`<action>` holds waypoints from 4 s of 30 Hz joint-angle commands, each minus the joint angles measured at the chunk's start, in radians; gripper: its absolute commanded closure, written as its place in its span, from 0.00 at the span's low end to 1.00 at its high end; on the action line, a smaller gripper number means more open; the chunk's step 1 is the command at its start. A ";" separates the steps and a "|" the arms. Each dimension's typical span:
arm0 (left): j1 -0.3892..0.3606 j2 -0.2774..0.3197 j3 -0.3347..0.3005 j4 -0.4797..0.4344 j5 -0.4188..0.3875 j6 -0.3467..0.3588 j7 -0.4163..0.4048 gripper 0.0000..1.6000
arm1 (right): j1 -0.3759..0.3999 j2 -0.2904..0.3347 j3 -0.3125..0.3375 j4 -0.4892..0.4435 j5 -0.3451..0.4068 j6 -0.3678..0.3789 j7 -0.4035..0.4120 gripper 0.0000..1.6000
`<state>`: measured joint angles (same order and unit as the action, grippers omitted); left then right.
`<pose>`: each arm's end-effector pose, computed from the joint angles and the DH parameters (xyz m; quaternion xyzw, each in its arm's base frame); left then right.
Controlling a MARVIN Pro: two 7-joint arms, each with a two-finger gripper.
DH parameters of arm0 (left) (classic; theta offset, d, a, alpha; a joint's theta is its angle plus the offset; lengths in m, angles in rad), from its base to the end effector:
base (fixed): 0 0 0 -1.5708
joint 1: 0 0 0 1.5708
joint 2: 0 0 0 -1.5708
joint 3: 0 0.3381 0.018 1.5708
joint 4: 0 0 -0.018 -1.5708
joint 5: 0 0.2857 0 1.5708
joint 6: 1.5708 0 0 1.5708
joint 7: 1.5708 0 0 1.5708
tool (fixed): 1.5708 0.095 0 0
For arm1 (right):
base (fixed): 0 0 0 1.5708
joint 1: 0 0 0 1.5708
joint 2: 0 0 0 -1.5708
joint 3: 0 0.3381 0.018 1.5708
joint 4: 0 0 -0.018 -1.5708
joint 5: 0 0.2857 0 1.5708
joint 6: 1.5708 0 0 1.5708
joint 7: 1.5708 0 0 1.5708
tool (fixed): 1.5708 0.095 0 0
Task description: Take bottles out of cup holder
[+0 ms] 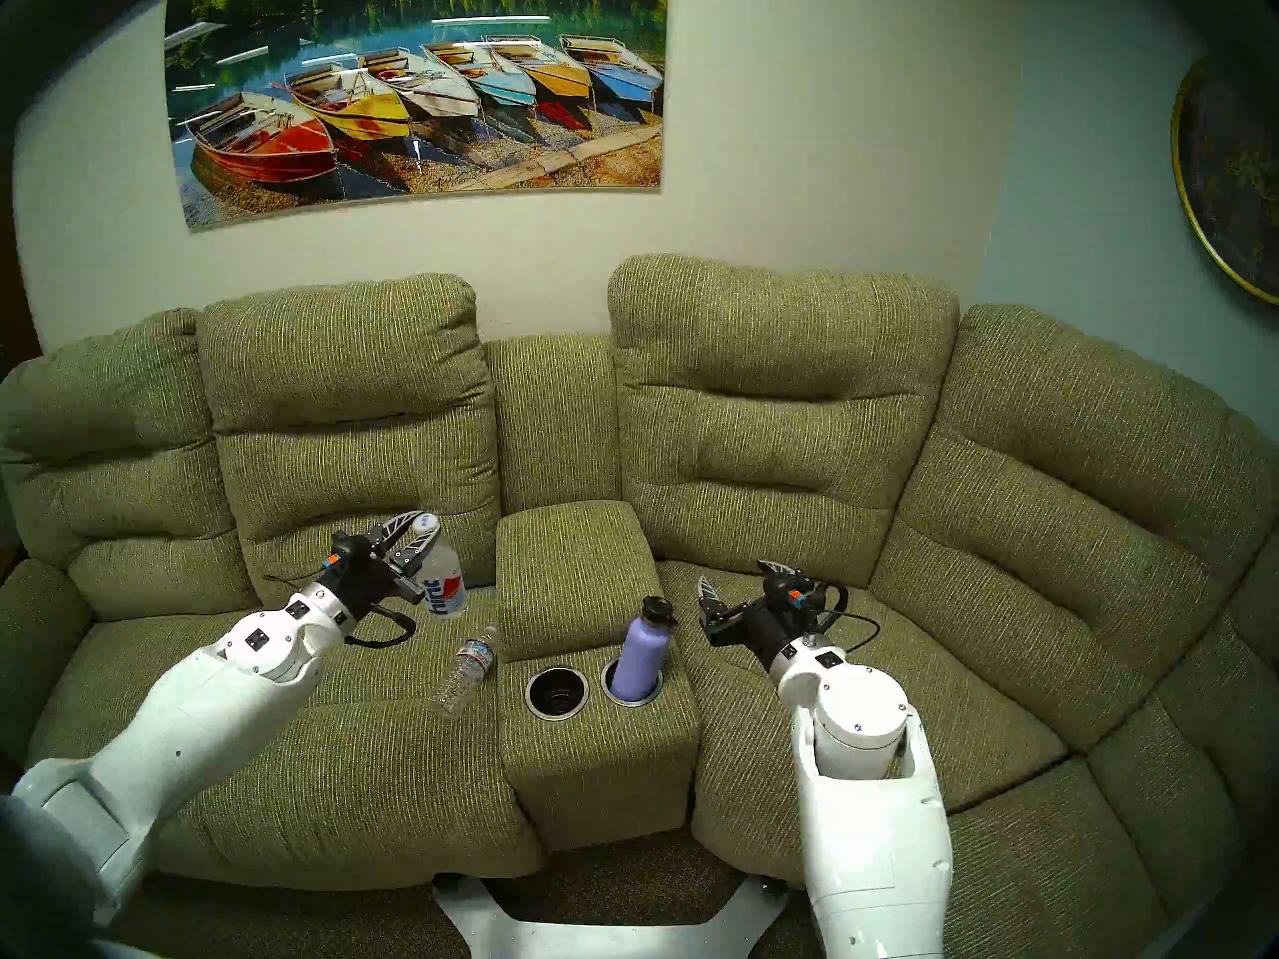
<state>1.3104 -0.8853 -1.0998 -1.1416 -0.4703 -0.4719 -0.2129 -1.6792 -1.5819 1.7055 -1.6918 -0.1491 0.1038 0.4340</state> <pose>0.4343 0.1672 -0.3648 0.6545 -0.2440 0.7147 0.0351 0.3547 -0.0110 -0.3665 -0.7431 -0.1444 -0.6508 0.0592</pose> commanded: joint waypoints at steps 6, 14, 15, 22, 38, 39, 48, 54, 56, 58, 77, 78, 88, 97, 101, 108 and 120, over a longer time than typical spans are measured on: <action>0.084 -0.061 -0.081 -0.037 0.239 0.090 0.210 1.00 | 0.007 0.001 0.000 -0.027 0.001 -0.003 0.000 0.00; 0.046 -0.140 -0.056 0.073 0.279 0.061 0.330 1.00 | 0.006 0.001 0.000 -0.028 0.000 -0.002 0.000 0.00; 0.038 -0.148 -0.050 0.092 0.293 0.047 0.338 1.00 | 0.006 0.001 0.000 -0.027 0.000 -0.002 0.000 0.00; -0.043 -0.228 -0.022 0.255 0.324 0.029 0.367 1.00 | 0.007 0.001 0.000 -0.026 0.000 -0.003 0.000 0.00; -0.188 -0.339 0.028 0.466 0.446 0.068 0.406 1.00 | 0.009 0.001 0.000 -0.021 0.001 -0.004 0.000 0.00; -0.196 -0.345 0.028 0.478 0.450 0.071 0.408 1.00 | 0.009 0.001 0.000 -0.021 0.001 -0.005 0.000 0.00; -0.285 -0.385 0.068 0.585 0.529 0.098 0.433 1.00 | 0.010 0.001 0.000 -0.019 0.001 -0.005 0.000 0.00; -0.334 -0.407 0.094 0.644 0.569 0.121 0.452 1.00 | 0.010 0.001 0.000 -0.018 0.001 -0.005 0.000 0.00; -0.352 -0.413 0.106 0.666 0.576 0.127 0.450 1.00 | 0.010 0.001 0.000 -0.018 0.001 -0.005 0.000 0.00; -0.363 -0.418 0.117 0.684 0.591 0.135 0.456 1.00 | 0.010 0.001 0.000 -0.018 0.001 -0.005 0.000 0.00; -0.413 -0.486 0.116 0.759 0.583 0.046 0.467 0.42 | 0.010 0.001 0.000 -0.021 0.001 -0.005 0.000 0.00; -0.400 -0.481 0.106 0.733 0.570 0.025 0.457 0.35 | 0.009 0.001 0.000 -0.021 0.001 -0.005 0.000 0.00; -0.301 -0.429 0.037 0.572 0.462 -0.138 0.367 0.00 | 0.010 0.001 0.000 -0.018 0.001 -0.005 0.000 0.00; -0.215 -0.356 -0.018 0.454 0.379 -0.237 0.300 0.00 | 0.011 0.001 0.000 -0.017 0.001 -0.005 0.000 0.00; -0.167 -0.320 -0.046 0.386 0.325 -0.254 0.251 0.00 | 0.011 0.001 0.000 -0.017 0.001 -0.005 0.000 0.00; -0.106 -0.281 -0.069 0.288 0.256 -0.257 0.181 0.00 | 0.023 -0.001 -0.025 0.008 -0.004 -0.004 0.013 0.00; -0.001 -0.221 -0.094 0.127 0.103 -0.214 0.023 0.00 | 0.081 0.002 -0.079 0.099 -0.025 -0.006 0.043 0.00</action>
<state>1.2458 -1.1556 -1.1780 -0.8956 -0.2873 -0.7123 -0.1230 -1.6514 -1.5823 1.6529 -1.6167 -0.1652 0.1038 0.4656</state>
